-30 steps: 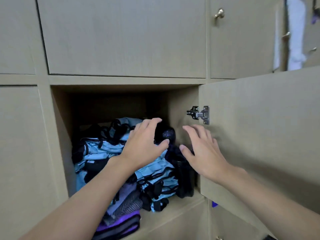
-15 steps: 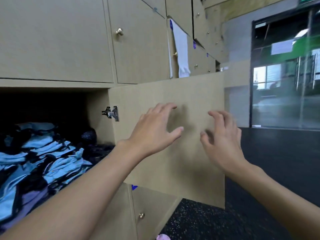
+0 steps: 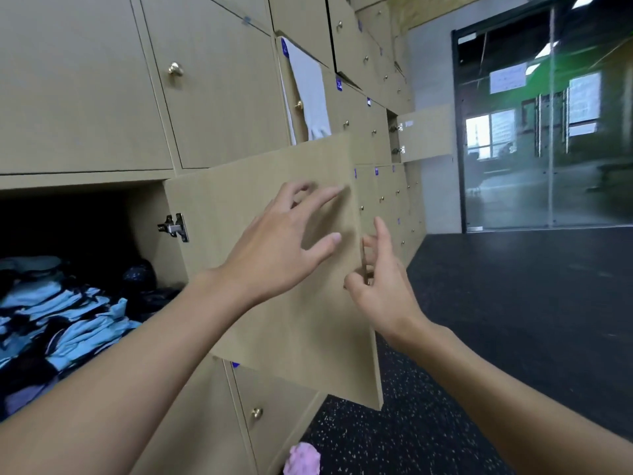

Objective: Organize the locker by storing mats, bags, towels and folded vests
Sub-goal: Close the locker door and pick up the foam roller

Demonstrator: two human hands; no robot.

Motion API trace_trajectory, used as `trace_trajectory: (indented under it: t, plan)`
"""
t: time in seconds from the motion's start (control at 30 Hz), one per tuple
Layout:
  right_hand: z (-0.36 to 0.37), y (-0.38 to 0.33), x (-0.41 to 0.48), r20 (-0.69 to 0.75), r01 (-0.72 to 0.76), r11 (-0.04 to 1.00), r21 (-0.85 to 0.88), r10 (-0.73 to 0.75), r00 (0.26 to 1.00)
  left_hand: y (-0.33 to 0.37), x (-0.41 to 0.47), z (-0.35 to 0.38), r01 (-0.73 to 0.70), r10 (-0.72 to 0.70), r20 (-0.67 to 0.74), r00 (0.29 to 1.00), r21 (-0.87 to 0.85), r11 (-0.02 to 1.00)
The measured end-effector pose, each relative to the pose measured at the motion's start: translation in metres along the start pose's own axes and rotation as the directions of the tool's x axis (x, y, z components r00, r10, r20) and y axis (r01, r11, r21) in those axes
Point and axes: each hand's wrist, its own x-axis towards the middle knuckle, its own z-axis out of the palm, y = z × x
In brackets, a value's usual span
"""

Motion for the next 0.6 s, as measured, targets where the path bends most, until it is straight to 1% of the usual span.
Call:
trace_trajectory:
  t: [0.1, 0.23, 0.3, 0.37, 0.43, 0.5, 0.57, 0.6]
  plan:
    - [0.012, -0.012, -0.037, 0.064, 0.107, 0.994, -0.016, -0.106, 0.992, 0.006, -0.025, -0.014, -0.026, 0.026, -0.032, 0.999, -0.013, 1.000]
    - [0.036, -0.040, -0.078, 0.135, 0.262, 0.965, 0.007, -0.261, 0.956, 0.008, -0.074, -0.044, 0.005, -0.001, -0.119, 0.993, 0.034, 0.999]
    - [0.051, -0.055, -0.091, 0.169, 0.325, 0.942, 0.085, -0.335, 0.927, 0.005, -0.098, -0.066, 0.034, -0.022, -0.145, 0.989, 0.082, 0.996]
    - [0.073, -0.065, -0.102, 0.214, 0.315, 0.931, 0.185, -0.351, 0.911, 0.000, -0.122, -0.089, 0.091, -0.071, -0.149, 0.986, 0.136, 0.986]
    - [0.102, -0.073, -0.109, 0.249, 0.333, 0.921, 0.200, -0.377, 0.892, -0.009, -0.146, -0.112, 0.154, -0.128, -0.130, 0.983, 0.212, 0.965]
    - [0.134, -0.083, -0.114, 0.300, 0.389, 0.904, 0.176, -0.426, 0.854, -0.022, -0.171, -0.136, 0.190, -0.152, -0.140, 0.978, 0.315, 0.930]
    - [0.164, -0.096, -0.116, 0.366, 0.425, 0.890, 0.168, -0.457, 0.811, -0.039, -0.193, -0.161, 0.199, -0.117, -0.191, 0.975, 0.500, 0.843]
    - [0.178, -0.104, -0.116, 0.394, 0.435, 0.883, 0.173, -0.467, 0.791, -0.048, -0.203, -0.173, 0.200, -0.091, -0.206, 0.974, 0.607, 0.769]
